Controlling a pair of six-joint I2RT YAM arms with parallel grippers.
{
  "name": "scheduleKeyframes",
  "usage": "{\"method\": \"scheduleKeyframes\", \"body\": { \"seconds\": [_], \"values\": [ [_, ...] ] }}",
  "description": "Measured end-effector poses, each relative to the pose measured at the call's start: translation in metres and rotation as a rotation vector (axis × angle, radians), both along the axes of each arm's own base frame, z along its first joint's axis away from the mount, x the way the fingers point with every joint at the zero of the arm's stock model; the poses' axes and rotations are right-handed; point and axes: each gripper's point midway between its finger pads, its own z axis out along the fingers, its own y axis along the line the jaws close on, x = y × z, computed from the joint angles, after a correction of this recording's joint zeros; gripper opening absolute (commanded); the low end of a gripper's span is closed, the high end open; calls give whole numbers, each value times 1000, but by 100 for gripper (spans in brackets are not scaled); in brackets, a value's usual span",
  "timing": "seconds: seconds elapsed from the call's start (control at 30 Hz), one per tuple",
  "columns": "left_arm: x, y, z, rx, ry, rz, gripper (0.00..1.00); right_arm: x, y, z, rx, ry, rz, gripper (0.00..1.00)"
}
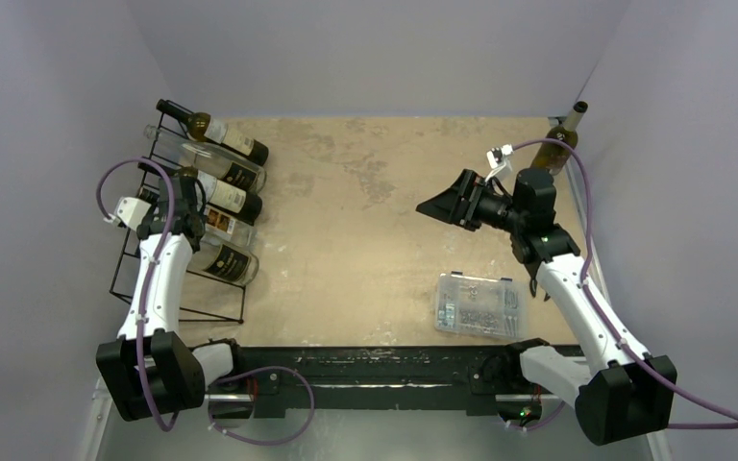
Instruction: Put the wine bottle on the wine rack
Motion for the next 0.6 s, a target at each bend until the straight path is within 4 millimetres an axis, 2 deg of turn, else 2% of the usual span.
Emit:
{"method": "scheduleKeyframes", "body": {
  "seconds": [0.13, 0.6],
  "values": [
    [-1, 0, 0, 1, -1, 8, 13, 0, 0, -1, 0, 2, 0, 99],
    [-6, 4, -7, -18, -14, 71, 41, -2, -1, 0, -1, -1, 0, 99]
  ]
}}
